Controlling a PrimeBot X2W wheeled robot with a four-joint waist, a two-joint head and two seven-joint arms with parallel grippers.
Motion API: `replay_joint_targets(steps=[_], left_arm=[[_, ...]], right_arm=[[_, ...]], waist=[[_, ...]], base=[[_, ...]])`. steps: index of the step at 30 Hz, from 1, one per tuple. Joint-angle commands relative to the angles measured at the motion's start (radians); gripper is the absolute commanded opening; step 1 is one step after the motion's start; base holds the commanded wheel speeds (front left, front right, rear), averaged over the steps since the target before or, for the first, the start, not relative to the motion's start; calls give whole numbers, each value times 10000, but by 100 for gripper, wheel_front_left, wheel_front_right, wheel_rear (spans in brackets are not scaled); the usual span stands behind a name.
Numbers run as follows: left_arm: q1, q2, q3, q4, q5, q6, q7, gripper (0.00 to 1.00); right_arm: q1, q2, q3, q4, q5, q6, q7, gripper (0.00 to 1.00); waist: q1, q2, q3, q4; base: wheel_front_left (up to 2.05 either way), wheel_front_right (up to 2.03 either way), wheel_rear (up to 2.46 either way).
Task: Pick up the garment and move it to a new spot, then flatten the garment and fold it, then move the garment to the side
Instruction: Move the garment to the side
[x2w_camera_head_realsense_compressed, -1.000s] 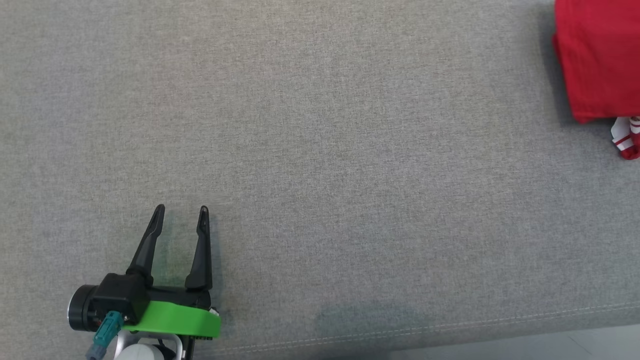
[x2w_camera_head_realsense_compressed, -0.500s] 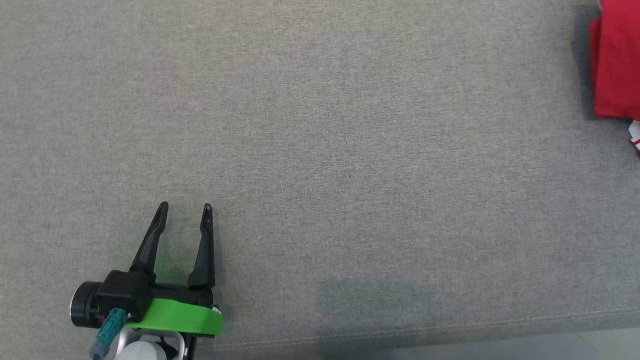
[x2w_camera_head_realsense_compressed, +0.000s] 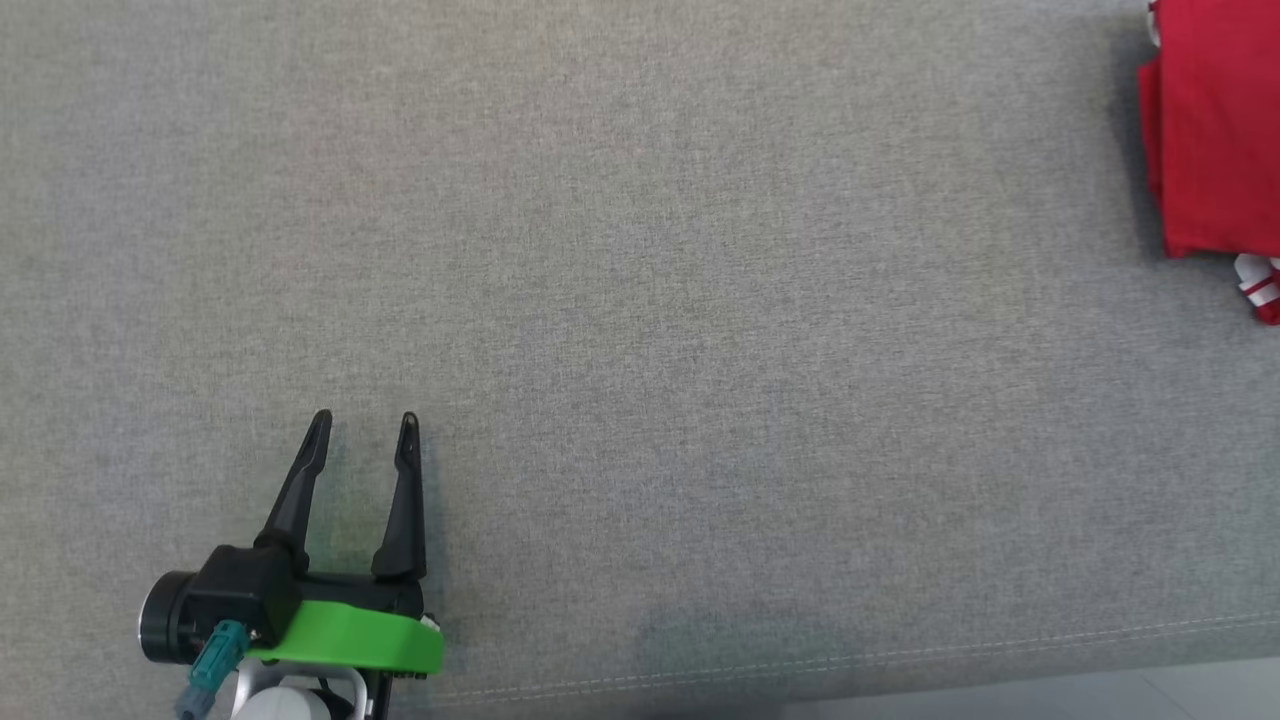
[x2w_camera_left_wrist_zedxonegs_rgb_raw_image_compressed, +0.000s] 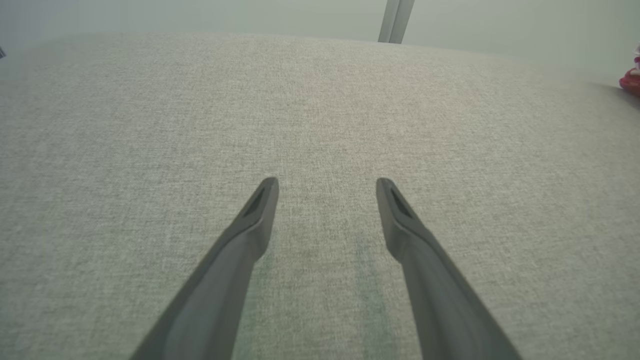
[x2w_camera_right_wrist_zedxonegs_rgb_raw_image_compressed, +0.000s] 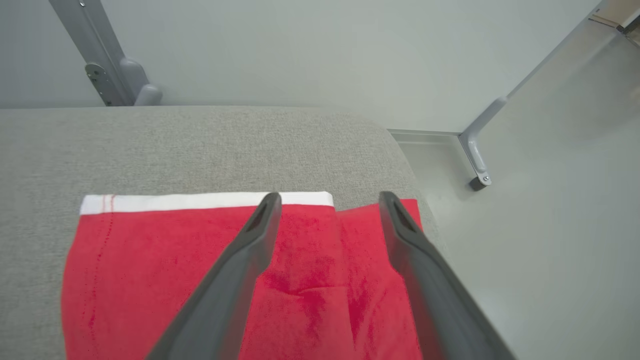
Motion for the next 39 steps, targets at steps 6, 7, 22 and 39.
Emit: replay_joint_targets(steps=[6,7,22,39], left_arm=[[514,18,193,74,-200,167,-24,100],[598,16,222,80,-211,173,-24,100],[1604,16,699,90,-285,341,-24,100],[1948,16,1067,376,-156,77,-24,100]], right_arm=[[1121,749,119,-1622,280,-4,-2265,100],[1433,904,137,-1927,308,-3,-2583,100],[6308,3116,-30,-4130,-658,-3,-5367,100],[8569,5404,-349,-3796,-3120,-4,-6949,100]], waist=[[-1,115,-1274,-438],[-1,115,-1476,-486],[-1,115,-3614,-966],[-1,115,-4710,-495]], base=[[0,0,0],[0,0,0],[0,0,0],[0,0,0]])
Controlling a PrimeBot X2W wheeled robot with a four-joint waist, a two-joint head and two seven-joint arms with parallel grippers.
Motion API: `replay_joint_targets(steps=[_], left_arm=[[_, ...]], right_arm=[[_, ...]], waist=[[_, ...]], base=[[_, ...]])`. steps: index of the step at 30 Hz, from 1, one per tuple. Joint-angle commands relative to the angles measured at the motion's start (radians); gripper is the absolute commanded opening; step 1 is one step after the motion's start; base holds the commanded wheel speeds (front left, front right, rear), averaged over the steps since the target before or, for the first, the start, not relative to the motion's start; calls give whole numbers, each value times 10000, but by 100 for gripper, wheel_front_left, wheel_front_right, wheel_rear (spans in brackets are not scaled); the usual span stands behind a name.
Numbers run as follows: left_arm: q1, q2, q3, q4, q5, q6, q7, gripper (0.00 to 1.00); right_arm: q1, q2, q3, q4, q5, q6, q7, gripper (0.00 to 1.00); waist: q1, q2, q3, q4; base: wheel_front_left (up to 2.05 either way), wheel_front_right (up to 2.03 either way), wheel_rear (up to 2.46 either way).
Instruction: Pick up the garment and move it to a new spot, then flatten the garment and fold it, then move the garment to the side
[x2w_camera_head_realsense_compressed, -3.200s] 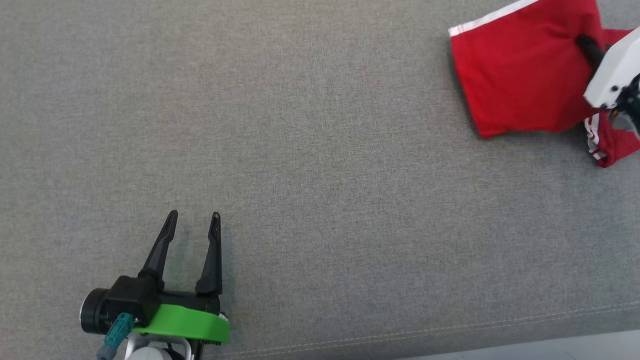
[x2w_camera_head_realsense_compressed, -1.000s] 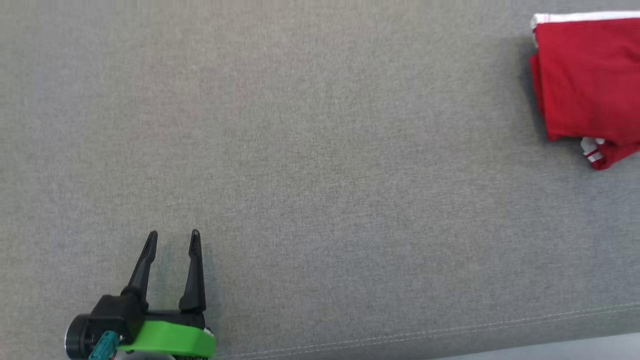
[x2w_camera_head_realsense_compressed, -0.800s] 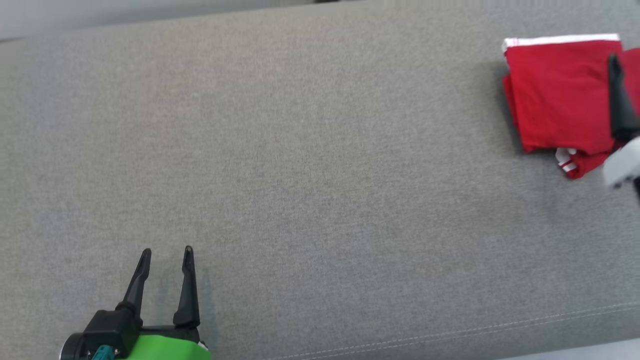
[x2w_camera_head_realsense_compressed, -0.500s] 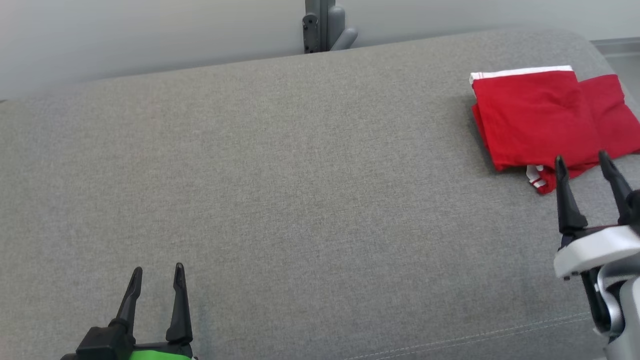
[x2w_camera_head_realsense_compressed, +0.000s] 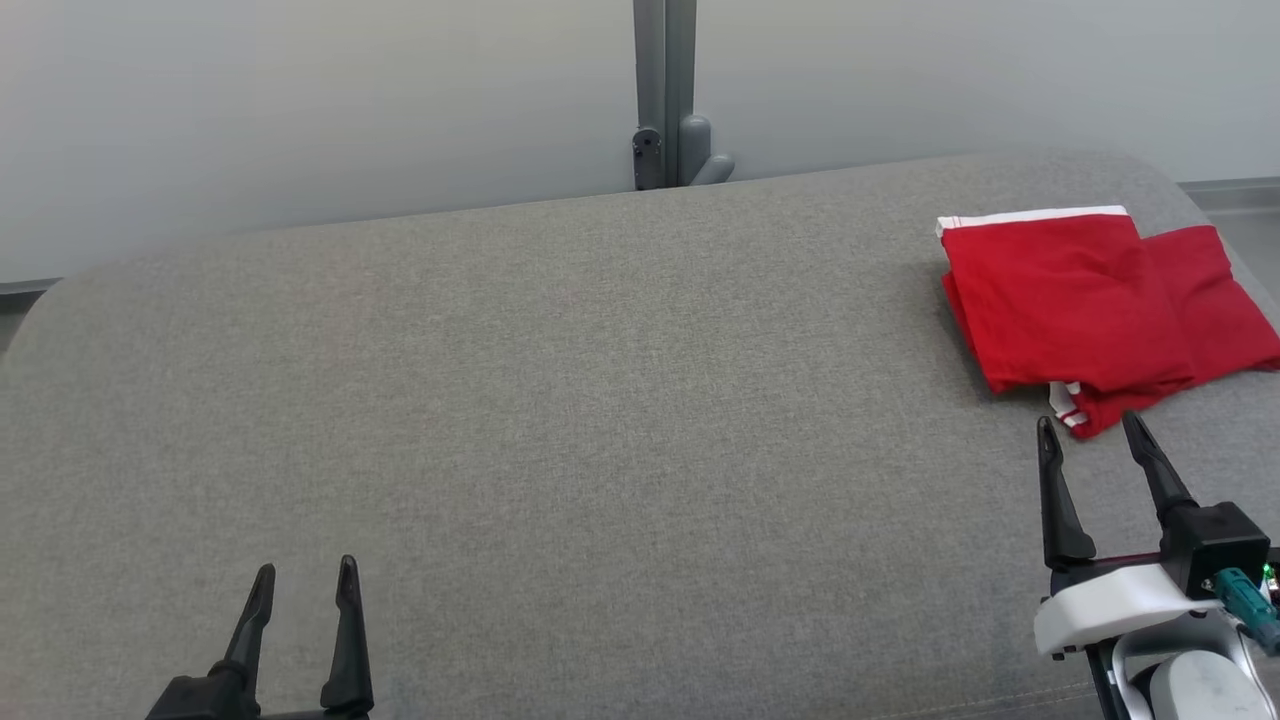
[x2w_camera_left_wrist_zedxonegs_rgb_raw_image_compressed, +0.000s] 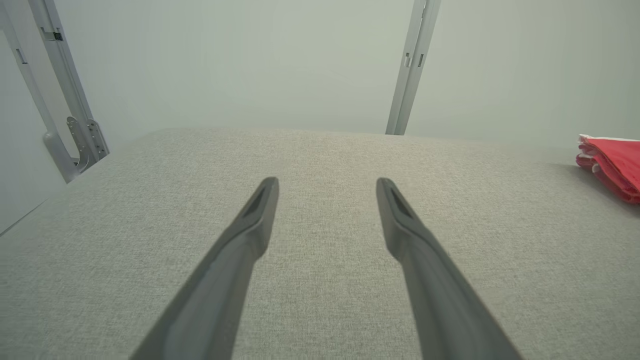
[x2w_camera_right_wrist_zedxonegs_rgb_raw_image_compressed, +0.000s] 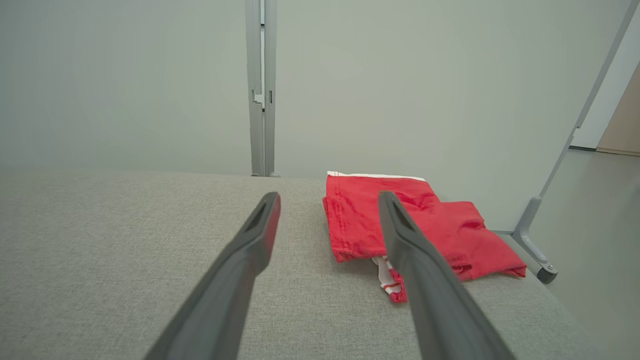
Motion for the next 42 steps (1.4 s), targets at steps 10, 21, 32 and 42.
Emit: replay_joint_targets(steps=[10,21,32,42], left_arm=[[-8,16,108,316,-148,-126,-24,100],[-5,16,172,371,-179,-170,-24,100],[22,16,200,326,-195,-186,-24,100],[2,-8,138,439,-105,-140,6,0]], right_arm=[[322,508,-501,12,-767,-6,-34,100],[210,547,-427,63,-1025,-6,-36,100],[186,556,-416,135,-1138,-6,-36,100],[297,573,-332,203,-1302,4,-8,0]], waist=[[1,115,-103,451],[1,115,-90,523],[1,115,-67,490],[1,0,-92,520]], base=[[0,0,0],[0,0,0],[0,0,0],[0,0,0]])
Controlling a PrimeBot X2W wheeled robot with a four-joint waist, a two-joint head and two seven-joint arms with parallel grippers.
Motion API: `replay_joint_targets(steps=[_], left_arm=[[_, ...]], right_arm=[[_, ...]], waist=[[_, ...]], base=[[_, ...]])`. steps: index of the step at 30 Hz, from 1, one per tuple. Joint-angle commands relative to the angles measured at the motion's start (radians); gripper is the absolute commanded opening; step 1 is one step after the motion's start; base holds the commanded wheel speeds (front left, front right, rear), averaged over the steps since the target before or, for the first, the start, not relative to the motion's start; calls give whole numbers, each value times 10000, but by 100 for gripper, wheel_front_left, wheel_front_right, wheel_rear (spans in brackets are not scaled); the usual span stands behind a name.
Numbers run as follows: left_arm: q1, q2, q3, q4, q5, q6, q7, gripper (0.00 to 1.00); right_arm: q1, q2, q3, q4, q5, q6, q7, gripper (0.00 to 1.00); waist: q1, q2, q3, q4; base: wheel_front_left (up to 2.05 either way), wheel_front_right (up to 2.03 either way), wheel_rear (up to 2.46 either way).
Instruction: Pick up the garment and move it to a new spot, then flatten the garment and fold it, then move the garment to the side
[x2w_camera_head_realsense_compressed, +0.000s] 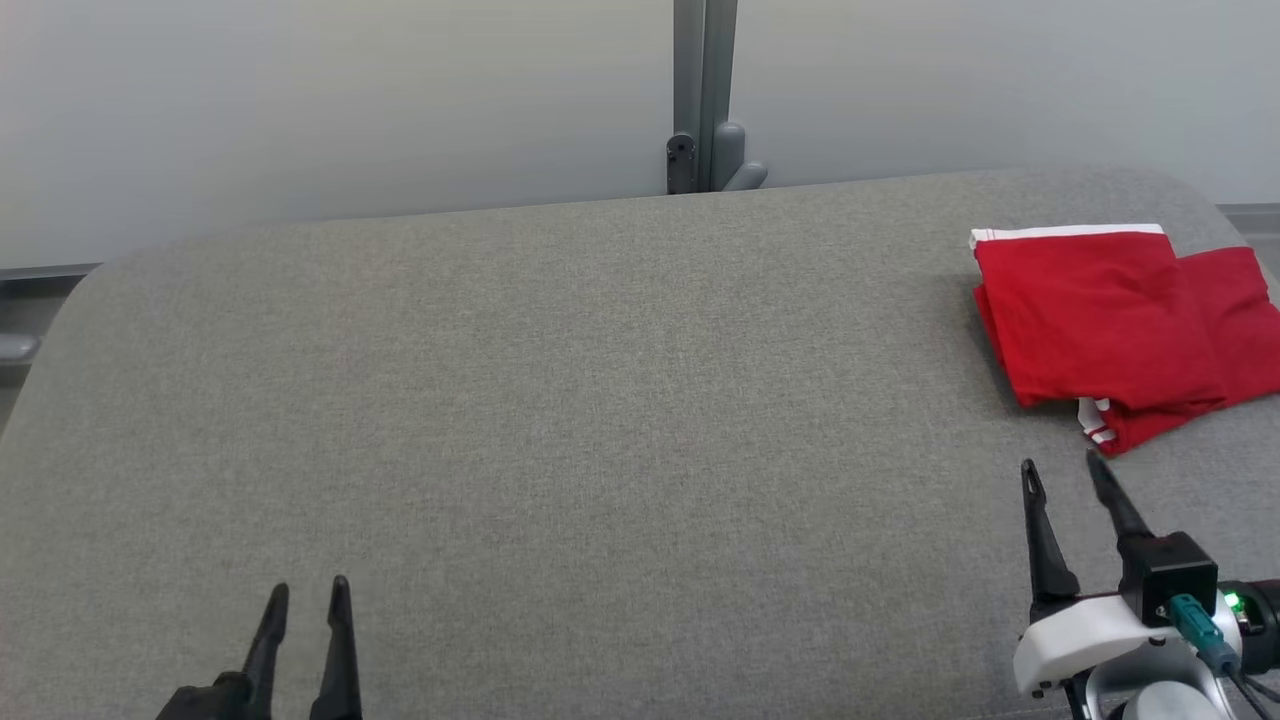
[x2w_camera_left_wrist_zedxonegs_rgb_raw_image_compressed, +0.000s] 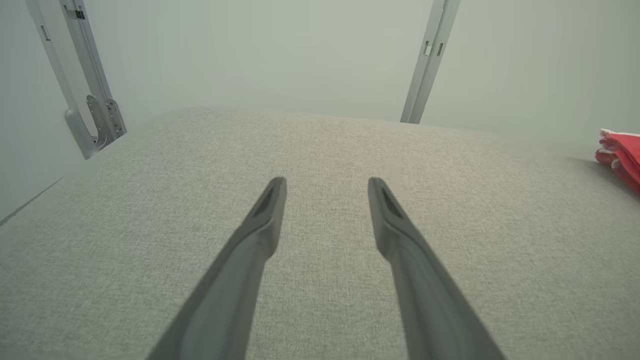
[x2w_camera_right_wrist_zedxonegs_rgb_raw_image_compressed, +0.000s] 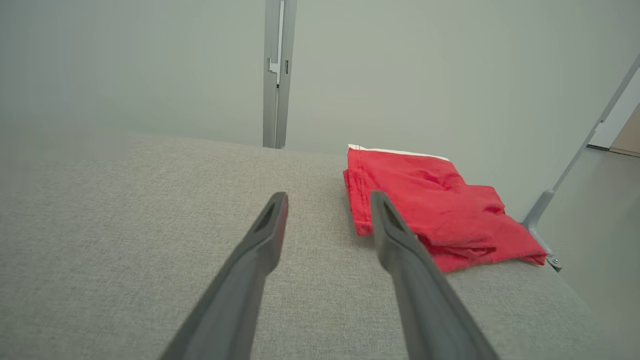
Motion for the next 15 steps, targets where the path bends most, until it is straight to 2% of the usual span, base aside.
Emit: replay_joint_targets(steps=[1,4,15], left_arm=[[12,-10,-2,77,-2,0,10,0],[33,-36,-18,320,-76,0,68,0],[-362,-5,69,391,-2186,-10,582,0]], right_arm=[[41,23,0,69,0,2,6,0],[153,95,-27,363,75,4,62,0],[-82,75,-101,440,2611,2,701,0]], waist=[[1,0,0,0],[1,0,1,-1],[1,11,20,-24]], base=[[0,0,0],[0,0,0],[0,0,0]])
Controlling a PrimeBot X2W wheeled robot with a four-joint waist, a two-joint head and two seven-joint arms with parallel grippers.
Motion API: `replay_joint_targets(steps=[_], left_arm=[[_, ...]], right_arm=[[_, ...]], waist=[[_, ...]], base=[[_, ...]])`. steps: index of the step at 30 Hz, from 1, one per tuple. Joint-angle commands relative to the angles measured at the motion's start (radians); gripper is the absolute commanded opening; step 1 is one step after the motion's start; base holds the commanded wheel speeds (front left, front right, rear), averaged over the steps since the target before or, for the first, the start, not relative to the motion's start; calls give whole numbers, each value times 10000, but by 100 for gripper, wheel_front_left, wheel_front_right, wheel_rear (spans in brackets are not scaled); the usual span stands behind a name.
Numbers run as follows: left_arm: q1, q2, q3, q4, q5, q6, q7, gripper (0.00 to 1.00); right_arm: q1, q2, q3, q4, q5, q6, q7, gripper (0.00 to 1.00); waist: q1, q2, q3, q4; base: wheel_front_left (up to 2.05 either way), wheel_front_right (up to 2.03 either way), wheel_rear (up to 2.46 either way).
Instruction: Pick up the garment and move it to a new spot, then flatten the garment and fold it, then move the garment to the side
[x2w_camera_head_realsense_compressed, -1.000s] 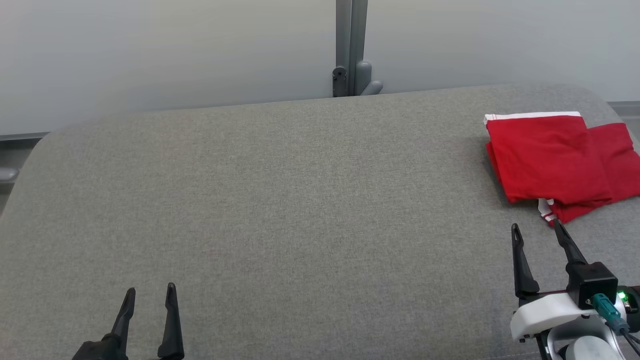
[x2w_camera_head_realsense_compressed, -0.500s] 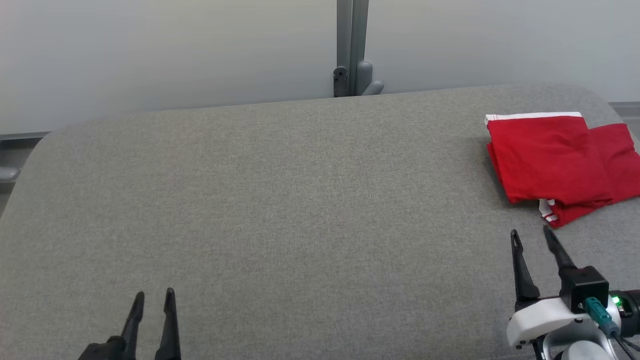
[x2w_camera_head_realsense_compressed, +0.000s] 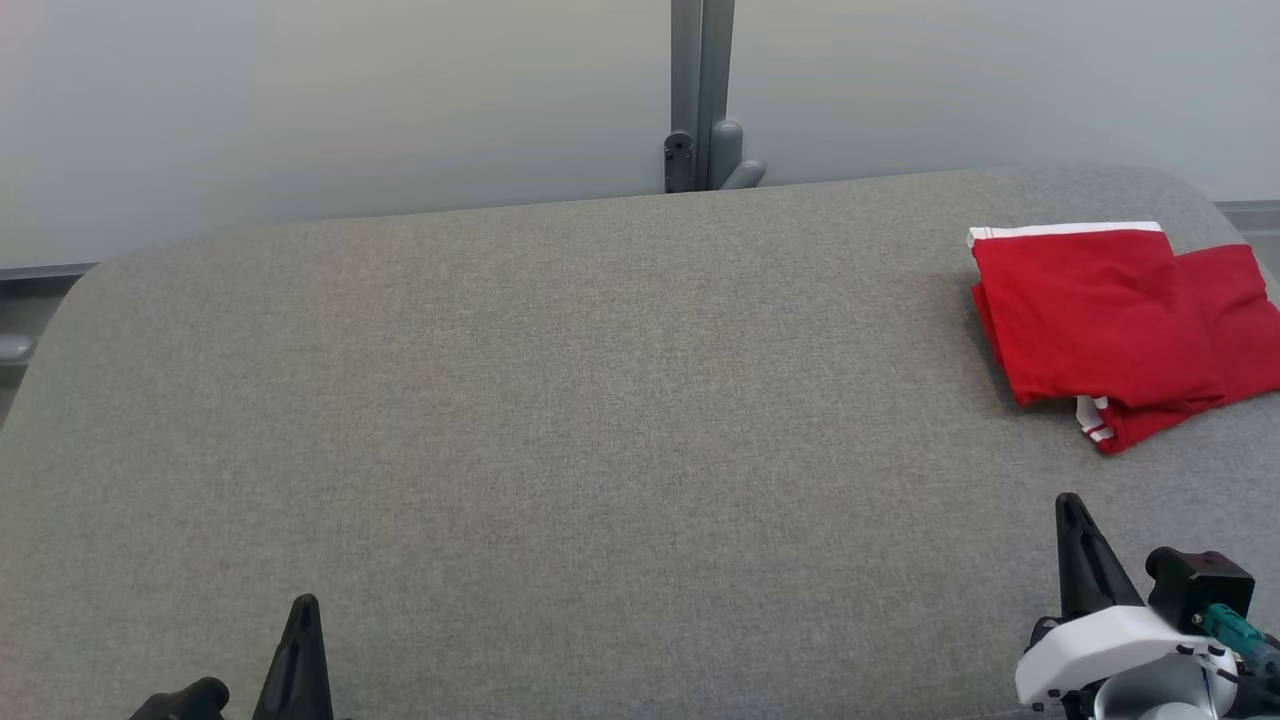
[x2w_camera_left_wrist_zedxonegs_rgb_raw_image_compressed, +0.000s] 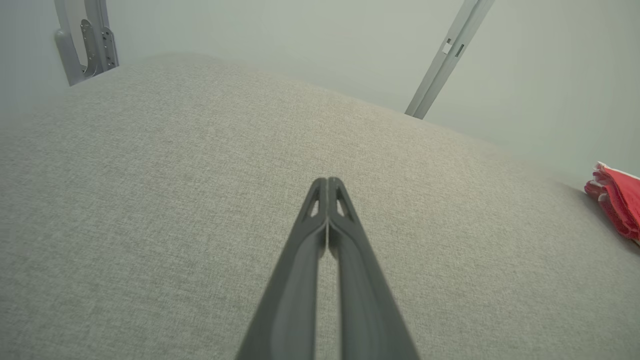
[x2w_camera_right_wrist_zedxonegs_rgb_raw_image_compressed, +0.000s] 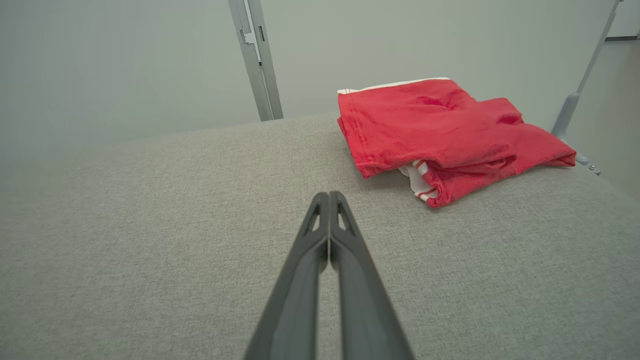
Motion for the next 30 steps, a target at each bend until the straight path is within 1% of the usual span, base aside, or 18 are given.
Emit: replay_joint_targets(steps=[1,2,3,4,17,30], left_arm=[[-325,53,61,-115,-486,-11,101,0],[-325,53,61,-115,-486,-11,101,0],[-390,58,77,-106,-834,-13,188,0],[-390,58,77,-106,-834,-13,188,0],[-777,85,174,-46,-2926,-25,707,0],[-1111,103,264,9,-4720,-37,1165,0]], right_arm=[[-292,-67,13,-179,570,-2,97,0],[-292,-67,13,-179,570,-2,97,0],[-306,-71,32,-197,1000,-2,172,0],[-306,-71,32,-197,1000,-2,172,0],[-453,-93,71,-222,3541,-4,690,0],[-604,-113,69,-203,5724,-5,1175,0]], waist=[[0,12,3,-3],[0,12,3,-3],[0,13,6,-8],[0,13,6,-8],[0,25,31,-35],[0,37,54,-62]], base=[[0,0,0],[0,0,0],[0,0,0],[0,0,0],[0,0,0],[0,0,0]])
